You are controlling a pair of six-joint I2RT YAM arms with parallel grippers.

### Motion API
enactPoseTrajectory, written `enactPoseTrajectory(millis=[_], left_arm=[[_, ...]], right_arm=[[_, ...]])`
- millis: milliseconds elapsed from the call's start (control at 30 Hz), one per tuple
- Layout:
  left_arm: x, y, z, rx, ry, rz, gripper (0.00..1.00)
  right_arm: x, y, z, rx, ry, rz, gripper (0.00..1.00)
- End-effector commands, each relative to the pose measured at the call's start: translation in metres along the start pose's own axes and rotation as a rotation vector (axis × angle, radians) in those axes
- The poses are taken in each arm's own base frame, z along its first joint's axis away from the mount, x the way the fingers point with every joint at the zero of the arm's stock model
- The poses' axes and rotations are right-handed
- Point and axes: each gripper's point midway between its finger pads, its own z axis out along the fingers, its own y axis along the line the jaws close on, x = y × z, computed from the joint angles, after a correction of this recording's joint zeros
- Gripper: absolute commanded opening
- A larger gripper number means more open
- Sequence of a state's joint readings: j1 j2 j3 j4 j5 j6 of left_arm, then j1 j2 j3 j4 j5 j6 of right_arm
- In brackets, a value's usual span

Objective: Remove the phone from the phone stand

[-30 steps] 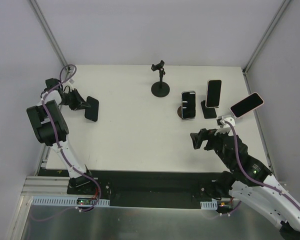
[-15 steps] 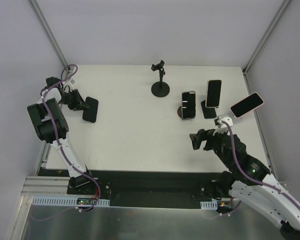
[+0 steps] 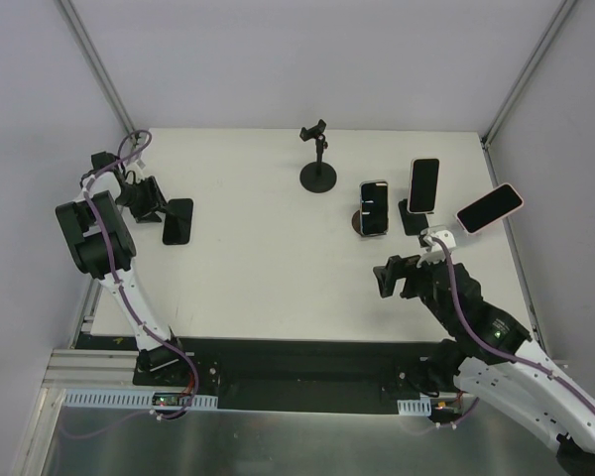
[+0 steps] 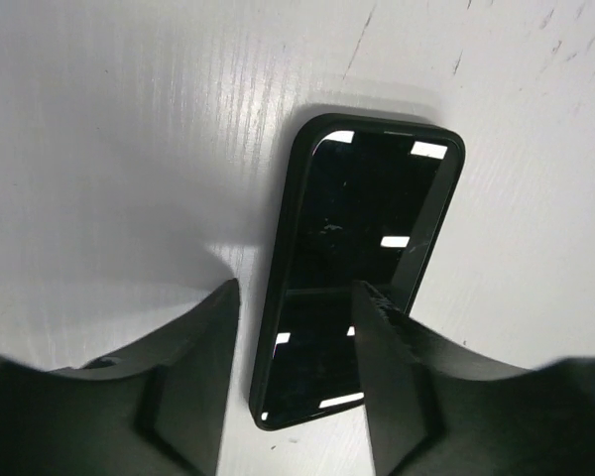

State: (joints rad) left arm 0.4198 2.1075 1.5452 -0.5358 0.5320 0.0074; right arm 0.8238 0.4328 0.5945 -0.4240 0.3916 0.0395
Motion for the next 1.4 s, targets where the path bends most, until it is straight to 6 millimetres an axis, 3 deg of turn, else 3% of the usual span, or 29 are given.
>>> enactPoseTrajectory(millis=[0,233,333,433,467,633,800,833,900,933,1000,1033,1067,1133,1200,1367], left_arm=[[-0.008,0.003,-0.001,-0.029,-0.009,0.009,0.52],[-0.013,-0.006,-0.011,-0.026,-0.034,-0.010,0.74],[-0.016,-0.015,-0.025,-0.071,-0.068,0.000,0.85],[-0.015,-0.042,-0.047,-0.114,-0.122,0.038,0.91],[-0.012,-0.056,-0.048,-0.112,-0.125,0.055,0.98],[0.004,-0.105,-0.069,-0.158,-0.186,0.139,0.99],[0.045,-0.159,-0.089,-0.127,-0.228,0.228,0.99],[0.051,-0.170,-0.101,-0.112,-0.259,0.248,0.99],[0.079,-0.178,-0.098,-0.107,-0.237,0.286,0.99],[0.101,-0.190,-0.100,-0.082,-0.229,0.337,0.99],[0.123,-0.201,-0.102,-0.050,-0.223,0.376,0.99],[0.146,-0.209,-0.104,-0.018,-0.211,0.422,0.99],[0.154,-0.212,-0.106,-0.007,-0.218,0.435,0.99],[0.180,-0.216,-0.113,0.034,-0.226,0.465,0.99],[0.190,-0.219,-0.118,0.067,-0.260,0.462,0.99],[0.218,-0.195,-0.121,0.121,-0.336,0.460,0.99]], right_arm=[[-0.013,0.004,-0.002,-0.017,-0.020,-0.006,0.96],[-0.015,0.005,-0.003,-0.018,-0.025,0.002,0.96],[-0.014,0.004,-0.003,-0.013,-0.028,0.005,0.96],[-0.015,0.001,-0.003,0.002,-0.033,0.005,0.96],[-0.017,-0.001,-0.003,0.013,-0.037,0.005,0.96],[-0.028,-0.009,-0.004,0.072,-0.045,-0.003,0.96],[-0.039,-0.013,0.002,0.140,-0.007,-0.048,0.96],[-0.051,-0.012,0.001,0.142,-0.017,-0.066,0.96],[-0.051,-0.010,0.009,0.153,0.028,-0.101,0.96],[-0.064,-0.009,0.010,0.158,0.019,-0.095,0.96],[-0.063,-0.005,0.022,0.161,0.070,-0.111,0.96],[-0.066,-0.008,0.027,0.175,0.078,-0.106,0.96],[-0.074,-0.004,0.029,0.163,0.078,-0.096,0.96],[-0.071,-0.007,0.044,0.181,0.128,-0.089,0.96],[-0.071,-0.009,0.059,0.184,0.168,-0.063,0.96],[-0.065,-0.016,0.098,0.199,0.238,-0.022,0.96]])
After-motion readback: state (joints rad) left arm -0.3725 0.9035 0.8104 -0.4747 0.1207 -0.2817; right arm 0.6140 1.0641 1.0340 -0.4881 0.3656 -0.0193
